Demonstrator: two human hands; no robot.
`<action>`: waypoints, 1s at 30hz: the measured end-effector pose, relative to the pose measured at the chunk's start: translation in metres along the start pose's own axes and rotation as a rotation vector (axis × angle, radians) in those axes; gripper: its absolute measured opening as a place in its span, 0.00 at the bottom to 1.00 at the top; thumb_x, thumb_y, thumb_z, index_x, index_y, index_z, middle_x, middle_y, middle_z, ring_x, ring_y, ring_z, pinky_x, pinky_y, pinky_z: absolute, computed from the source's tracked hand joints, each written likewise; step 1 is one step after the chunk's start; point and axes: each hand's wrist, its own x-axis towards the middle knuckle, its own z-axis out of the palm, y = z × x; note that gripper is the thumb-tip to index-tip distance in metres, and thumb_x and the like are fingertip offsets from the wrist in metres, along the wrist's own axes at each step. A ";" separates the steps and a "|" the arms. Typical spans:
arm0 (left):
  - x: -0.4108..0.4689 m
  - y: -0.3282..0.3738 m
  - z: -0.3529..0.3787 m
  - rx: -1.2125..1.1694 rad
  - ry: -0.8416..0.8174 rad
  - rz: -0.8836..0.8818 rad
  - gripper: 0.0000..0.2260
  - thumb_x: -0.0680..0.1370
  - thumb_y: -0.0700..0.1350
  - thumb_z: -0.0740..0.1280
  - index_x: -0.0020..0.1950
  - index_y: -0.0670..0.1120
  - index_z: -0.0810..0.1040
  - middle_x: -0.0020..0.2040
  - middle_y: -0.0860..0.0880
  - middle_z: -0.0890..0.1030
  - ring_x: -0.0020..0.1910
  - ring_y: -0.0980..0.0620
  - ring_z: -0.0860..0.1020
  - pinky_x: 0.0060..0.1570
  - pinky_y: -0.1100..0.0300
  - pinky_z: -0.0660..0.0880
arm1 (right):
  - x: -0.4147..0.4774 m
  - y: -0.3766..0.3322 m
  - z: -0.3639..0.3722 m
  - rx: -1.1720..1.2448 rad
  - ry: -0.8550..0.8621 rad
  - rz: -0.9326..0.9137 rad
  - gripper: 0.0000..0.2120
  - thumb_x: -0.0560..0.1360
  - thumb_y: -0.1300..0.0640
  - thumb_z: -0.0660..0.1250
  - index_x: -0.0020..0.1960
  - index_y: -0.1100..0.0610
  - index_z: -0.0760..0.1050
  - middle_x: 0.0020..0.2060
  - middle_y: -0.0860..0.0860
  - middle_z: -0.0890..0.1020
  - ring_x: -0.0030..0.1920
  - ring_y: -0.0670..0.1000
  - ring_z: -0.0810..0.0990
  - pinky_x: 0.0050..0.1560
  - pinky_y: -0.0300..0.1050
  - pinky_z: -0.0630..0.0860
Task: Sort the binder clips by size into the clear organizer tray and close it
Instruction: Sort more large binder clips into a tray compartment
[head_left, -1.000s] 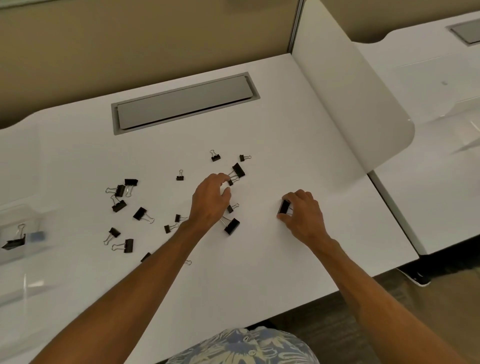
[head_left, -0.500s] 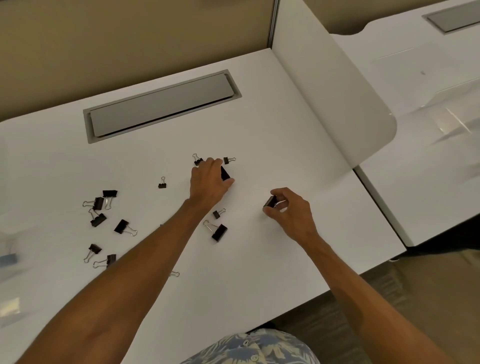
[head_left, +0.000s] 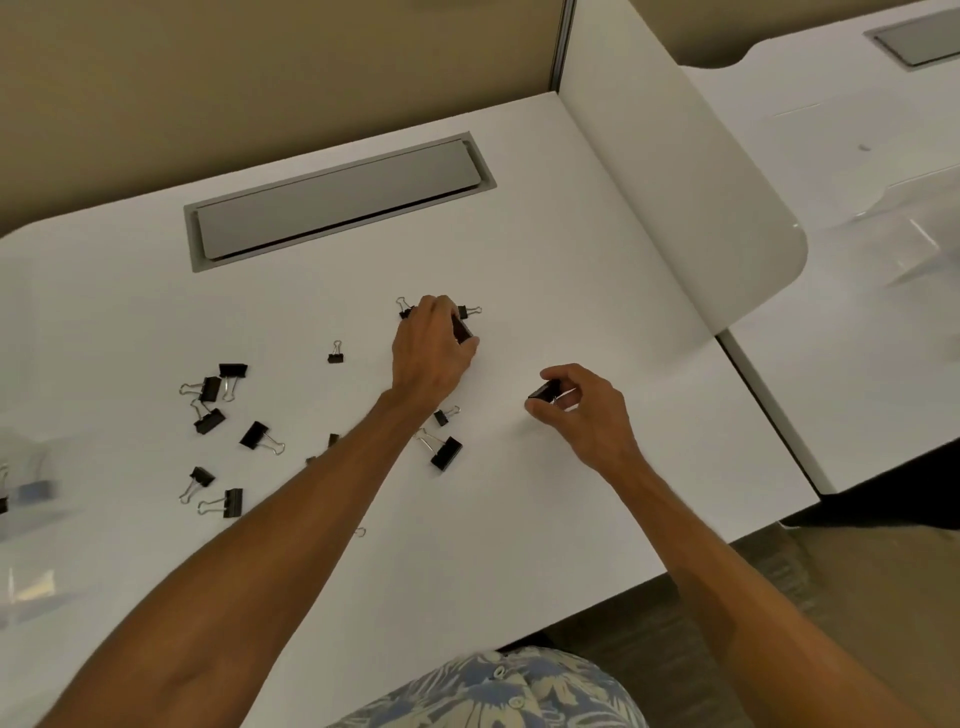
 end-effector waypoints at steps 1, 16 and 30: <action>-0.007 0.001 -0.008 -0.069 0.012 -0.027 0.17 0.73 0.49 0.73 0.57 0.45 0.74 0.54 0.48 0.79 0.51 0.48 0.77 0.48 0.55 0.74 | 0.001 -0.002 0.002 0.006 -0.004 0.003 0.17 0.70 0.53 0.78 0.57 0.52 0.79 0.46 0.47 0.83 0.40 0.45 0.80 0.39 0.26 0.73; -0.127 -0.071 -0.095 -0.627 0.138 -0.484 0.09 0.69 0.47 0.79 0.45 0.45 0.83 0.38 0.49 0.84 0.31 0.56 0.81 0.35 0.64 0.80 | -0.021 -0.062 0.085 0.079 -0.186 -0.058 0.09 0.69 0.53 0.78 0.42 0.55 0.80 0.36 0.47 0.85 0.35 0.41 0.81 0.39 0.34 0.75; -0.254 -0.184 -0.186 -0.803 0.380 -0.645 0.05 0.80 0.41 0.66 0.51 0.41 0.79 0.43 0.43 0.85 0.37 0.48 0.85 0.43 0.55 0.83 | -0.121 -0.121 0.216 0.171 -0.412 -0.118 0.04 0.77 0.58 0.69 0.49 0.55 0.82 0.38 0.53 0.86 0.35 0.48 0.82 0.35 0.42 0.75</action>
